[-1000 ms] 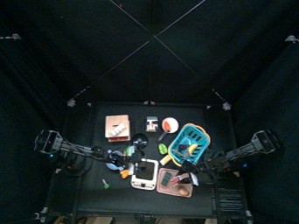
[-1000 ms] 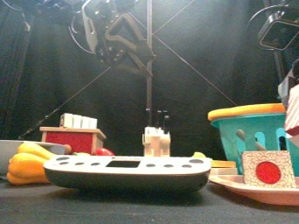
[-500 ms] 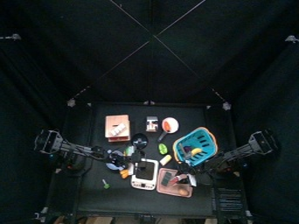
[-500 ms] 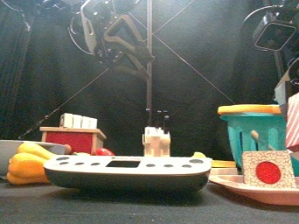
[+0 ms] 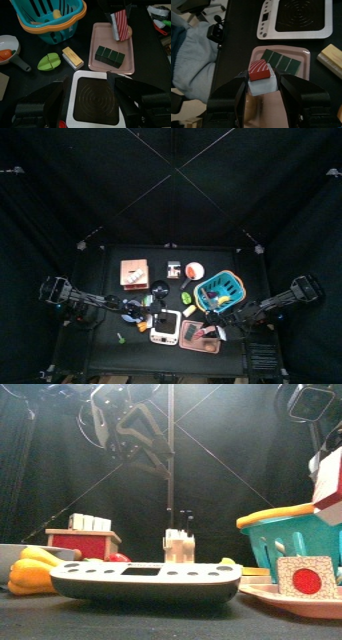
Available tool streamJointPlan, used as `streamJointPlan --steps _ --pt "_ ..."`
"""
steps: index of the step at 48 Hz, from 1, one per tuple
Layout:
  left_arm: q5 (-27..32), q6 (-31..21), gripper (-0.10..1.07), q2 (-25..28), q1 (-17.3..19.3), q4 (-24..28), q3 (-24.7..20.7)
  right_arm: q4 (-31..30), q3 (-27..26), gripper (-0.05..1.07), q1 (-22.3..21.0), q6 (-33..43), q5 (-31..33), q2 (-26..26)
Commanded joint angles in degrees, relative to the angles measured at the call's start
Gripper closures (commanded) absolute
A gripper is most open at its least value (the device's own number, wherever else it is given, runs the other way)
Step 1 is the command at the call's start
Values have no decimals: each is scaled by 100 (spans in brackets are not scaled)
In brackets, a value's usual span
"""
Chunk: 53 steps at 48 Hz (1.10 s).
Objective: Place salmon on plate
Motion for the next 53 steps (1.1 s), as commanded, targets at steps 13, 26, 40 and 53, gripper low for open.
streamJointPlan --steps 13,26,40,53 --pt "-18 0 3 -35 9 -88 -44 1239 35 31 246 9 123 -501" --pt "-18 0 3 -35 9 -97 -9 1573 -642 31 185 44 1547 -1107" --pt "-18 -9 3 -35 9 -88 88 -9 -1723 32 -44 1204 3445 -1301" --pt "-18 0 3 -53 9 -88 167 -2637 -1389 32 747 3876 3568 -1661"
